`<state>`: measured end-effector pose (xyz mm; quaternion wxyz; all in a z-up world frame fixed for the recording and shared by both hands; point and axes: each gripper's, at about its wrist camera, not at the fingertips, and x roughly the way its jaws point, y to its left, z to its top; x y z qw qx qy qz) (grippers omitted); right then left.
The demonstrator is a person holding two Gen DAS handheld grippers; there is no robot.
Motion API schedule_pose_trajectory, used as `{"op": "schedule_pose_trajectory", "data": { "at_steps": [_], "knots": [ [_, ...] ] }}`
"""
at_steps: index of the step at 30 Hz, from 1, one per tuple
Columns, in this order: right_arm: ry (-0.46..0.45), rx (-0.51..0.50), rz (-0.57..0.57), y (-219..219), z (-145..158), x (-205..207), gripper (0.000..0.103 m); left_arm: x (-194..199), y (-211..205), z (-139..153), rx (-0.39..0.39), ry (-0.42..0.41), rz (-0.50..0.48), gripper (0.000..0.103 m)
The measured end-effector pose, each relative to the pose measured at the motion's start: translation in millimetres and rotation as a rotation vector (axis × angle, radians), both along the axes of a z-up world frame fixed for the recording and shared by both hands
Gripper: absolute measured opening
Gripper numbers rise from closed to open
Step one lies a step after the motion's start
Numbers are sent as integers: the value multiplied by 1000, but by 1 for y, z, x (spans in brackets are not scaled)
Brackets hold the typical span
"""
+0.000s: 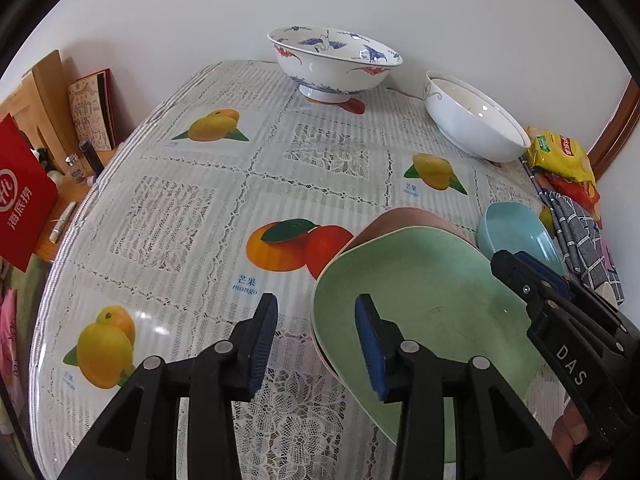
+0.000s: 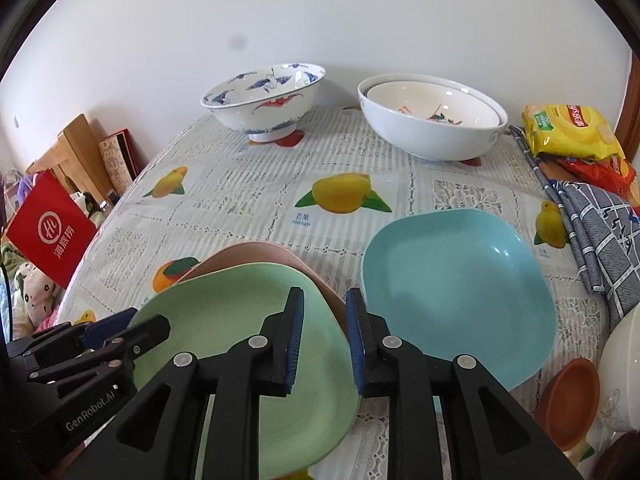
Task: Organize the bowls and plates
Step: 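Lower the green plate onto the pink plate and open both grippers, then withdraw both grippers from the stacked green and pink plates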
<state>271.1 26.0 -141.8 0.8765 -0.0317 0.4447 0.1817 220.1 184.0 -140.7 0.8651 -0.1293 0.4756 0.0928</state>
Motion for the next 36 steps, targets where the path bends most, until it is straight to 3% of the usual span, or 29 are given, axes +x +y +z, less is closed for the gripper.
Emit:
{"op": "schedule_pose_trajectory", "data": {
  "at_steps": [5, 12, 19, 21, 23, 26, 33, 36],
  "knots": [
    [-8, -6, -18, -12, 11, -14, 33, -7, -3, 10, -1, -16, -11, 41],
    [31, 39, -48, -35, 15, -39, 39, -18, -7, 18, -10, -29, -20, 42],
    [48, 49, -50, -37, 3, -51, 35, -35, -12, 30, -5, -57, -24, 45],
    [49, 60, -55, -36, -1, -50, 30, -38, -12, 30, 2, -59, -22, 45],
    [57, 62, -57, -33, -5, -47, 18, -39, -11, 28, 2, -57, -19, 45],
    [63, 27, -68, -28, -12, -42, 14, -37, -8, 22, 2, -48, -19, 45],
    [68, 35, -83, -35, -10, -35, 15, -28, -9, 18, 1, -42, -28, 45],
    [34, 15, -93, -43, 1, -37, 27, -27, -15, 24, 4, -56, -42, 45]
  ]
}}
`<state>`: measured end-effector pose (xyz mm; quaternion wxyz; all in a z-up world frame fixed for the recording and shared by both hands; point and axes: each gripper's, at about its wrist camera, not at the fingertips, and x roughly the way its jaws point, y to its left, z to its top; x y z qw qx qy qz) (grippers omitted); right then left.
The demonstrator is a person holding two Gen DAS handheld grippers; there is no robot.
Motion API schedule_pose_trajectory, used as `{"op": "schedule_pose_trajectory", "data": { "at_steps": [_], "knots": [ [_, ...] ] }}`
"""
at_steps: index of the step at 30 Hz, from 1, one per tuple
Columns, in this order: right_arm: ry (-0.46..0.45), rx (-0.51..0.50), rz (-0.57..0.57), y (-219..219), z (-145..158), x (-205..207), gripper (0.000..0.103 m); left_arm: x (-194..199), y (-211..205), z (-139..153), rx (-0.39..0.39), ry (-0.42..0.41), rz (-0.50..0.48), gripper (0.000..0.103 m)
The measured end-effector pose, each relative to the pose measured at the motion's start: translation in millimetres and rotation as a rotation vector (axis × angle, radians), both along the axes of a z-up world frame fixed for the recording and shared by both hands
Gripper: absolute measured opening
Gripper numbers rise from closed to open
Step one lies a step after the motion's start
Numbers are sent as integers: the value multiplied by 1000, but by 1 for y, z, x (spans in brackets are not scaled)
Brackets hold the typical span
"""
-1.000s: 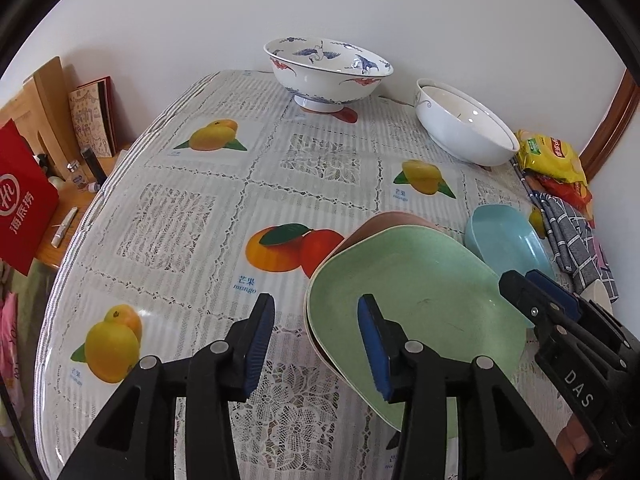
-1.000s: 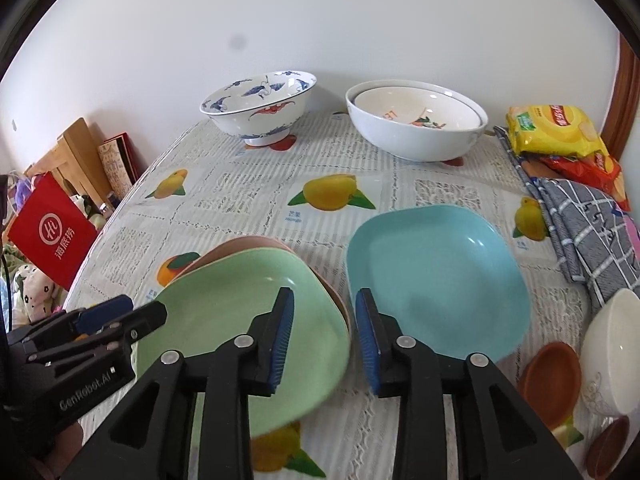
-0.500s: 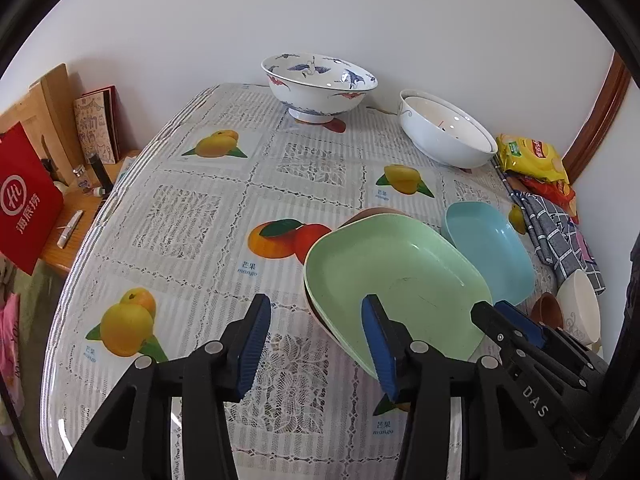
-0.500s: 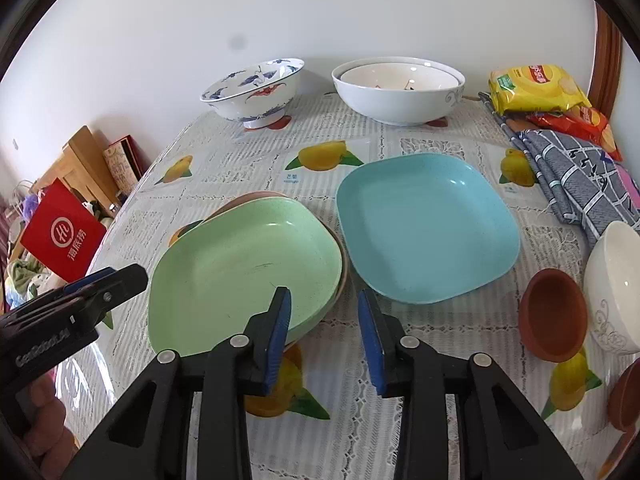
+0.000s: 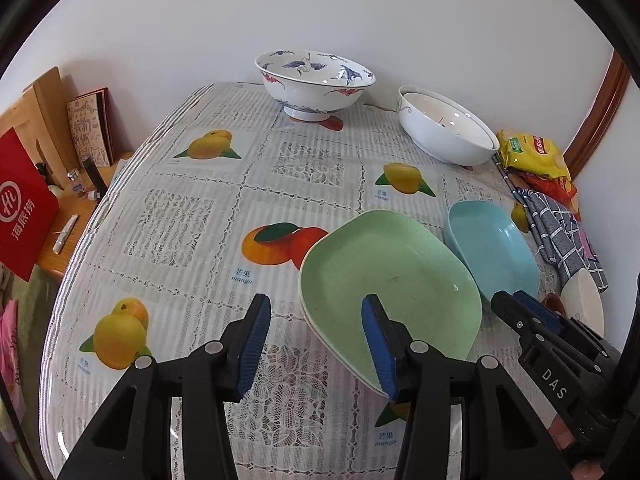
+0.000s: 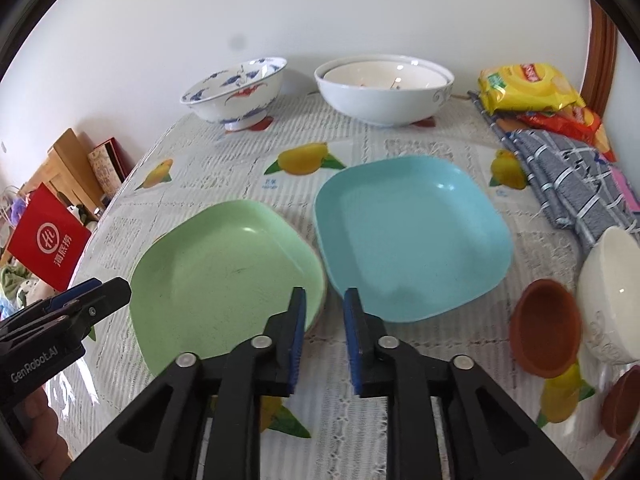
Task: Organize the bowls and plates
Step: 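Withdraw both grippers from the stacked green and pink plates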
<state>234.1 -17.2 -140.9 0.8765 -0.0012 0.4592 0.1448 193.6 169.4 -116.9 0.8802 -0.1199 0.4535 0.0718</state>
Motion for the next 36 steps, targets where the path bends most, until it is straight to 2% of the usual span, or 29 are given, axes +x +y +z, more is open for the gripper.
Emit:
{"op": "schedule_pose_trajectory", "data": {
  "at_steps": [2, 8, 17, 21, 29, 36],
  "knots": [
    [-31, -16, -14, -9, 9, -3, 43, 0, -5, 4, 1, -8, -7, 45],
    [-121, -63, -90, -47, 38, -22, 51, -8, -29, 26, 16, -47, -39, 45],
    [-173, -47, -200, -107, 68, -59, 52, -41, -62, 62, 29, -112, -50, 50],
    [-154, -5, -212, -128, 78, -77, 56, -56, -70, 71, 45, -128, -46, 51],
    [-179, 14, -210, -145, 88, -108, 57, -75, -83, 81, 59, -155, -45, 51],
    [-148, 24, -174, -145, 84, -118, 57, -93, -88, 80, 51, -166, -41, 51]
  ]
}}
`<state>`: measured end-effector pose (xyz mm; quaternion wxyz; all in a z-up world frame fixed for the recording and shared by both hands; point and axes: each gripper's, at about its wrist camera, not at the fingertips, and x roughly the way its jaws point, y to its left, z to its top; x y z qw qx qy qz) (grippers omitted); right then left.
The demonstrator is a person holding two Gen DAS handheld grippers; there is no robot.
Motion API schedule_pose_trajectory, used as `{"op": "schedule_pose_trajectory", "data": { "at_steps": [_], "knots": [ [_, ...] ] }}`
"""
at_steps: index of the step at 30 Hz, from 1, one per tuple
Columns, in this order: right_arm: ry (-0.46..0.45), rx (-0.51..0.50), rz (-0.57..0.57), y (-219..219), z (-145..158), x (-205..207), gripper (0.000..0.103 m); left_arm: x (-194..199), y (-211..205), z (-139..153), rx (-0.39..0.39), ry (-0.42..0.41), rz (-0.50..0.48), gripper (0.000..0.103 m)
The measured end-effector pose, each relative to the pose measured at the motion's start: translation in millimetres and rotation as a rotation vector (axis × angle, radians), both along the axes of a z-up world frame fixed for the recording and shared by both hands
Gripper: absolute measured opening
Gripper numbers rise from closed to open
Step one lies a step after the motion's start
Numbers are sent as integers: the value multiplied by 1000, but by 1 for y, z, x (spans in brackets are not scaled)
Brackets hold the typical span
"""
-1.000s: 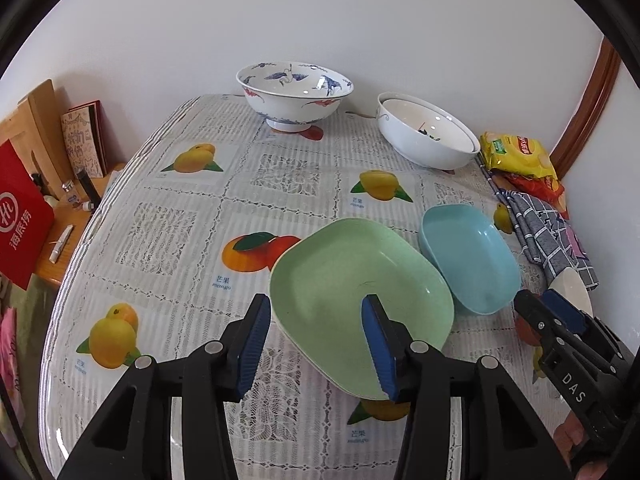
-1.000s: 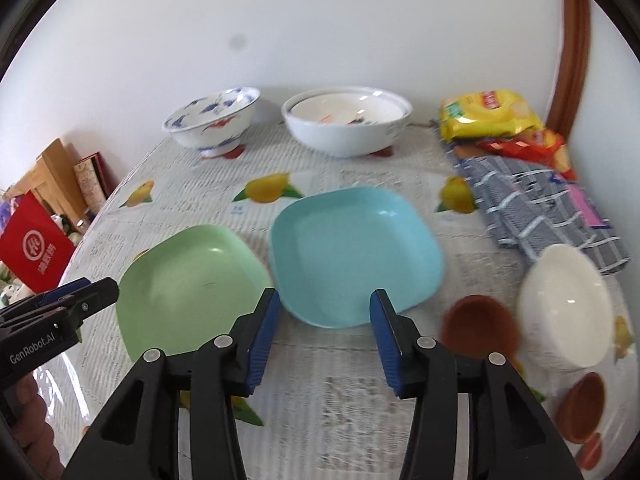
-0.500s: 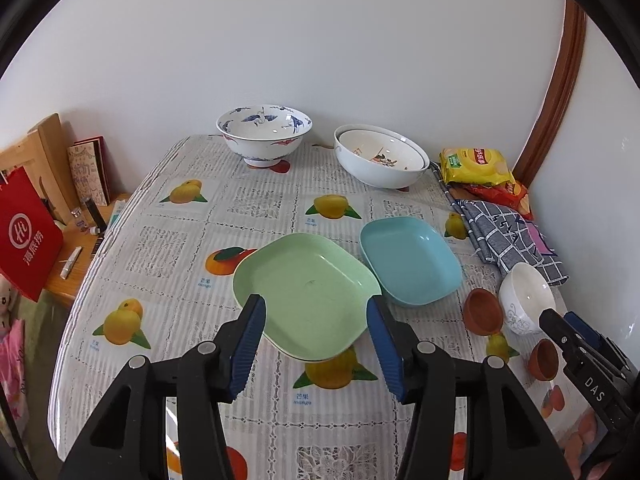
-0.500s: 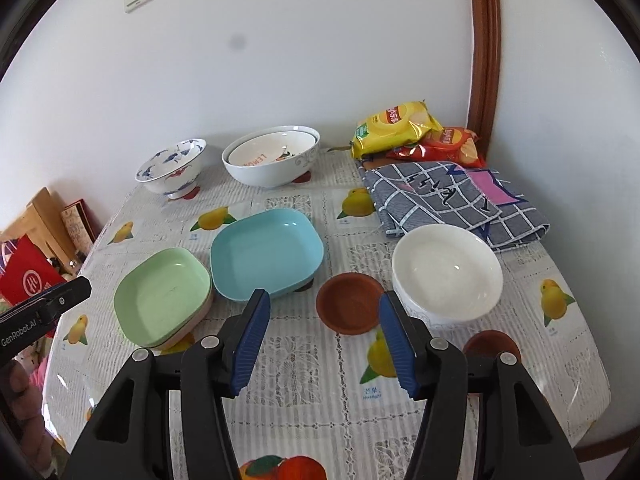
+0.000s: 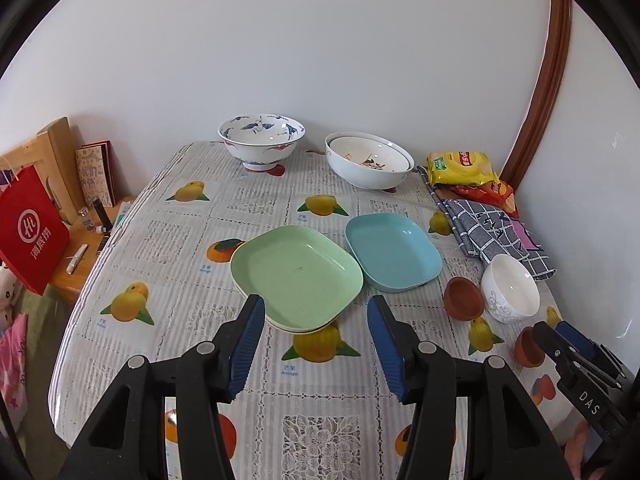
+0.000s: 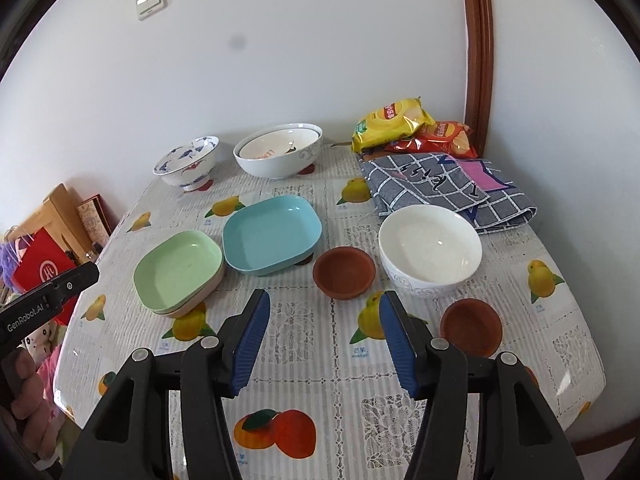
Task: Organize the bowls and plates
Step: 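Withdraw both grippers from the stacked green and pink plates, then move both grippers toward the rim of the teal plate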
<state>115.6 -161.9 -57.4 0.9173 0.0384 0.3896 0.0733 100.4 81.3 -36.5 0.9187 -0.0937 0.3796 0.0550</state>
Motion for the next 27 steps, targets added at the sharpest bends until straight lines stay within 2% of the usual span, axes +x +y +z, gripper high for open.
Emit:
{"op": "schedule_pose_trajectory", "data": {
  "at_steps": [8, 15, 27],
  "knots": [
    [5, 4, 23, 6, -4, -8, 57, -5, 4, 0, 13, -3, -6, 54],
    [-1, -17, 18, 10, -3, -8, 57, 7, 10, -1, -14, -6, -19, 57],
    [33, -18, 12, 13, -5, 39, 57, 55, 6, -6, -1, 32, -42, 57]
  ]
}}
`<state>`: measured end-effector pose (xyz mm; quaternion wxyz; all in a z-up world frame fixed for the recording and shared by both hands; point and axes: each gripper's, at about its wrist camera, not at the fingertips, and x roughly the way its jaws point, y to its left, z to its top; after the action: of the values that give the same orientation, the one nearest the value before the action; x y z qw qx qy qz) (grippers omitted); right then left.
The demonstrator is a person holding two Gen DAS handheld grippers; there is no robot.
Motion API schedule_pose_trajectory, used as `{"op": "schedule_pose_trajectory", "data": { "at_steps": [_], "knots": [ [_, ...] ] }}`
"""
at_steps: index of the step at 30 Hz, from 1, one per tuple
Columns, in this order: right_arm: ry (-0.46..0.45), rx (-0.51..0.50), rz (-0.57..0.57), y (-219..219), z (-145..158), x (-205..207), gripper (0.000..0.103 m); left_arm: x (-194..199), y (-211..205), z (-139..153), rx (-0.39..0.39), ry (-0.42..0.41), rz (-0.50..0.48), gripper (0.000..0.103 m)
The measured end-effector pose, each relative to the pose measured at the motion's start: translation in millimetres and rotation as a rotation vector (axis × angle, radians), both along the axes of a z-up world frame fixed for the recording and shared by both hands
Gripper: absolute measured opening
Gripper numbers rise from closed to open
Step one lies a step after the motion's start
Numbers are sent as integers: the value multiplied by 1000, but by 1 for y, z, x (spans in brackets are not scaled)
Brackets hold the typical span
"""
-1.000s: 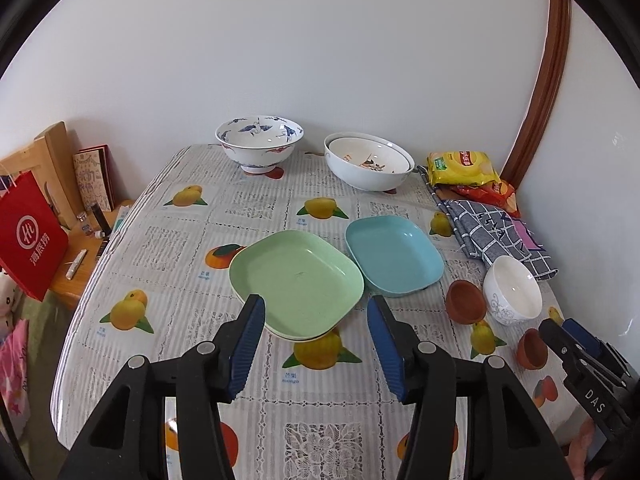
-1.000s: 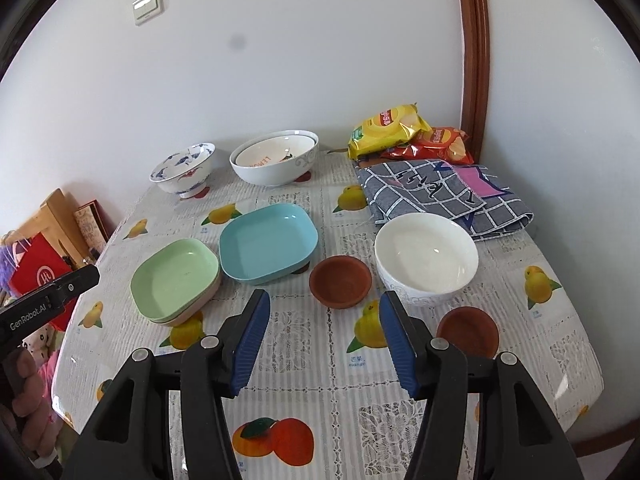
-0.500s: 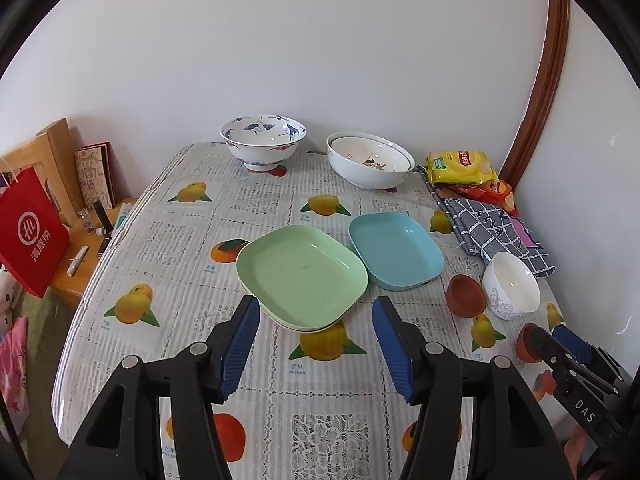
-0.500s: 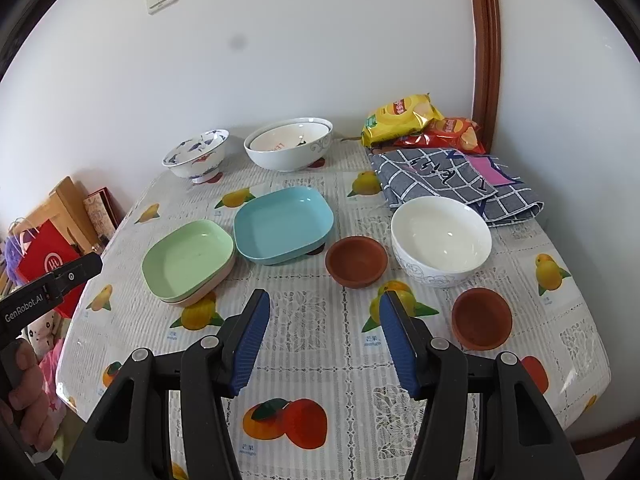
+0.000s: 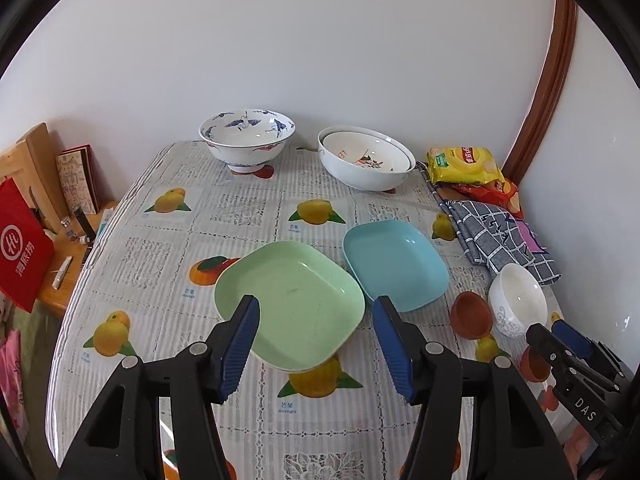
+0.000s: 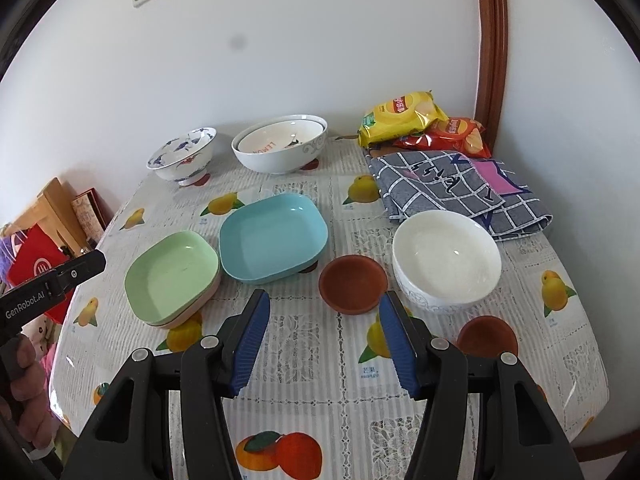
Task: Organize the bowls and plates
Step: 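Move both grippers toward the rim of the teal plate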
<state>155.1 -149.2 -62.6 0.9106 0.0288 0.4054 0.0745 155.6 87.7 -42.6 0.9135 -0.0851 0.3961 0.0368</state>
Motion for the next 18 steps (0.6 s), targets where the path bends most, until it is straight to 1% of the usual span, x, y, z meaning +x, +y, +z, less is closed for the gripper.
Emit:
{"op": "schedule_pose_trajectory", "data": {
  "at_steps": [3, 5, 9, 12, 18],
  "knots": [
    [5, -11, 14, 4, 0, 18, 57, 12, -1, 0, 24, -11, 8, 57],
    [9, -18, 26, 7, -1, 30, 57, 23, -1, 0, 41, -1, 17, 57],
    [18, -15, 48, 13, -3, 55, 57, 46, 4, -3, 15, 30, 27, 57],
    [17, -34, 59, 17, -5, 72, 57, 64, 6, -8, -1, 62, 32, 56],
    [44, -30, 68, 22, -16, 110, 57, 94, 5, -19, -12, 89, 32, 56]
  ]
}}
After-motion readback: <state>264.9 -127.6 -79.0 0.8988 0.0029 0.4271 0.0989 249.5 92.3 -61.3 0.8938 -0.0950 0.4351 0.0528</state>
